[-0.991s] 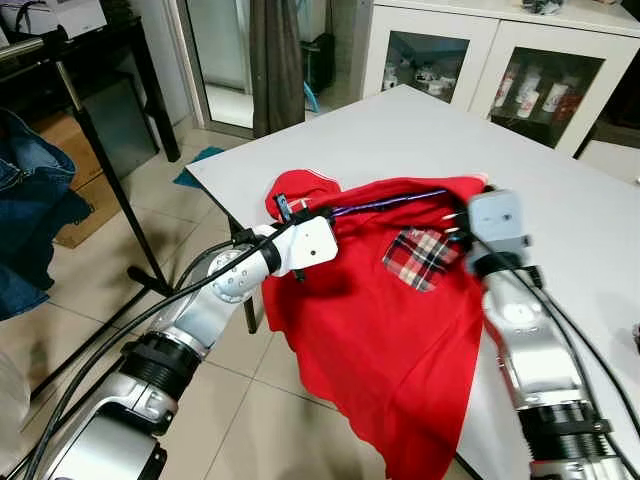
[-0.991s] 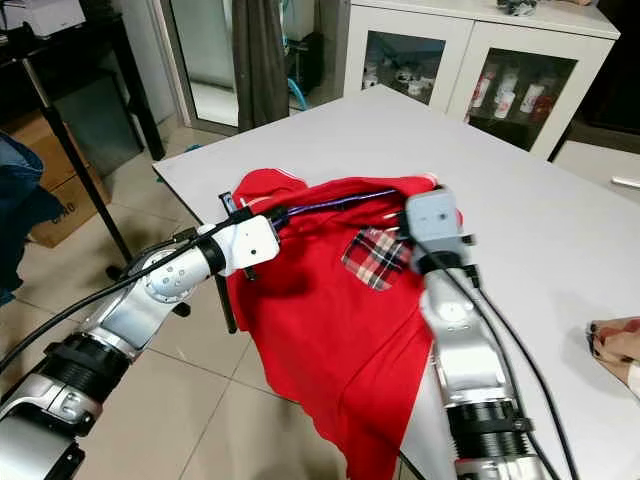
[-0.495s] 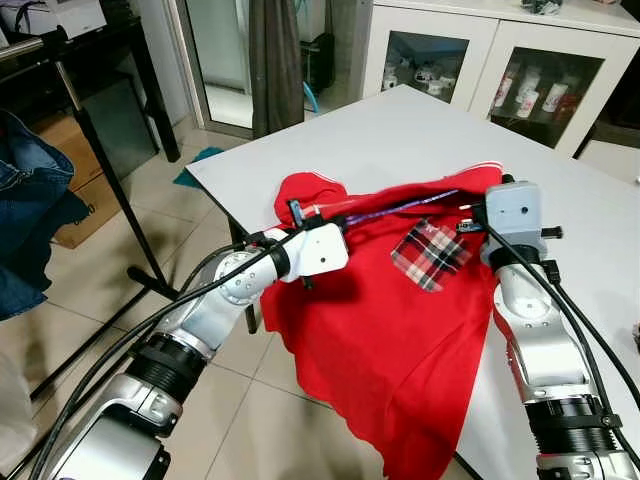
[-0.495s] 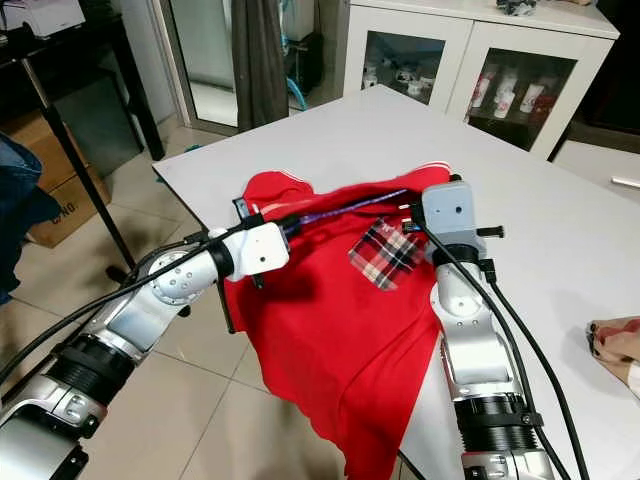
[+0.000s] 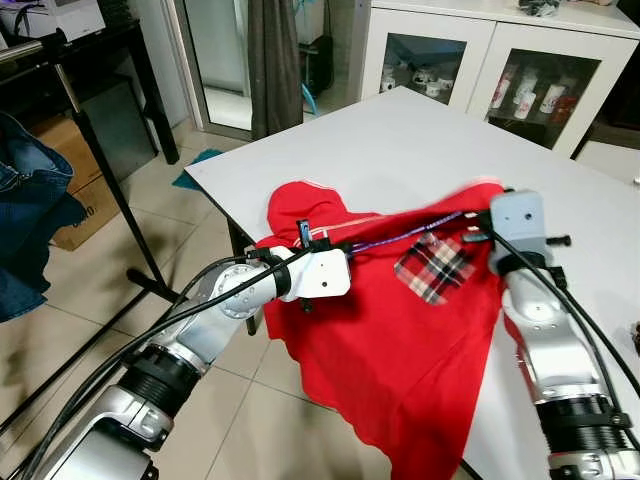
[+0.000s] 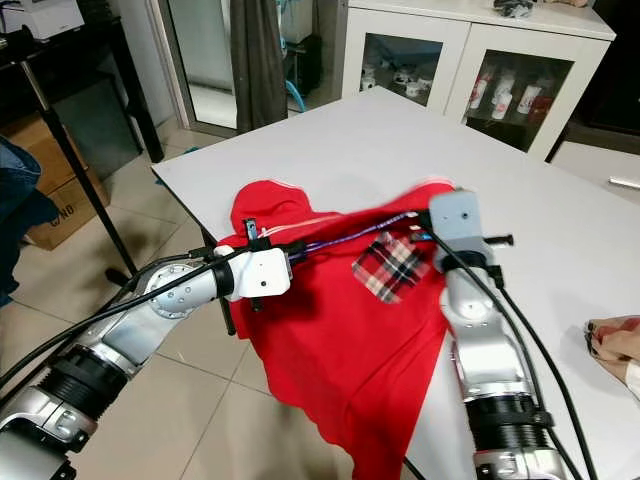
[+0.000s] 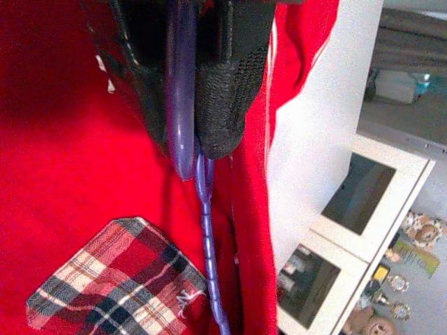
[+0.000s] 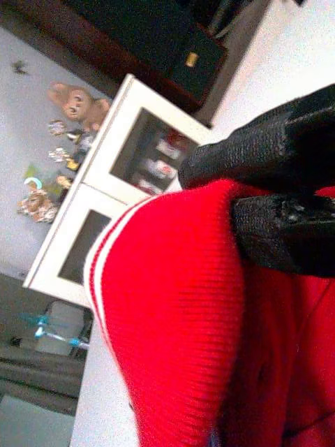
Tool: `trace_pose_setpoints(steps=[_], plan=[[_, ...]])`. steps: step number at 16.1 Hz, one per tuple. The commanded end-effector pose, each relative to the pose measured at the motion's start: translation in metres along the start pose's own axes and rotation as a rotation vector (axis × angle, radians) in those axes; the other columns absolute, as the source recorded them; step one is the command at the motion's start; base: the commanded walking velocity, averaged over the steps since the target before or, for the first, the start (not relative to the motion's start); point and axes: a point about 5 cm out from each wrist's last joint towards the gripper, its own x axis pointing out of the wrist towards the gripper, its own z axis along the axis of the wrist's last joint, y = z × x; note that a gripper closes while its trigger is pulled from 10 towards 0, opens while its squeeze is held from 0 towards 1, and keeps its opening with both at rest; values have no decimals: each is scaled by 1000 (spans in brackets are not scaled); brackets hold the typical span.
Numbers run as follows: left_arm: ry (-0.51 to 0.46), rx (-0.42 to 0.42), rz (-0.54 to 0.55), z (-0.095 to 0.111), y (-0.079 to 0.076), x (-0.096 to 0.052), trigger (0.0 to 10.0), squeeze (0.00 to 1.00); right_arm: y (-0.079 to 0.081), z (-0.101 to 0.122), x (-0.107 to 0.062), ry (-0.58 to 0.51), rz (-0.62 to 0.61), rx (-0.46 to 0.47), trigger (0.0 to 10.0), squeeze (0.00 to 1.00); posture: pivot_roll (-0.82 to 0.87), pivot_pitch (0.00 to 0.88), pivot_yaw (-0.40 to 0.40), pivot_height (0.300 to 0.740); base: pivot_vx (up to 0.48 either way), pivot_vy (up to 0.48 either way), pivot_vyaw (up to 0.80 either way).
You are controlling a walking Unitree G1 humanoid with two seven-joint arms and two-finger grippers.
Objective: Hang hanger
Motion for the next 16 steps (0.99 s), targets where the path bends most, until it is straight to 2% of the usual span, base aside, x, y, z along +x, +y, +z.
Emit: trace_pose_setpoints(steps=[1,2,5,7,9,12,13,16], plan=[[104,-22,-112,-23,-20,-10,10000,0,-40,-9,3,54,-133,1,0,0,32,30,5,740,0,0,0],[107,0,-146,-24,-22,-14,10000,0,-43,-18,3,112,-103,4,0,0,32,27,7,740,0,0,0],[113,44,-180,-25,-23,-17,10000,0,-42,-25,3,158,-72,15,0,0,34,23,7,740,0,0,0],[94,61,-166,-23,-18,-17,10000,0,-34,-32,2,191,-27,8,0,0,36,20,6,740,0,0,0],[44,72,-118,-17,-9,-18,10000,0,-28,-38,1,228,3,26,0,0,38,19,6,740,0,0,0],[-125,97,48,1,20,-22,10000,0,-19,-49,-3,295,51,74,0,0,45,21,3,740,0,0,0],[-156,101,63,3,25,-26,10000,0,-18,-48,-2,287,45,103,0,0,45,22,4,740,0,0,0],[-147,94,113,-4,34,-31,10000,0,-15,-44,-1,295,53,233,0,0,47,21,4,740,0,0,0]])
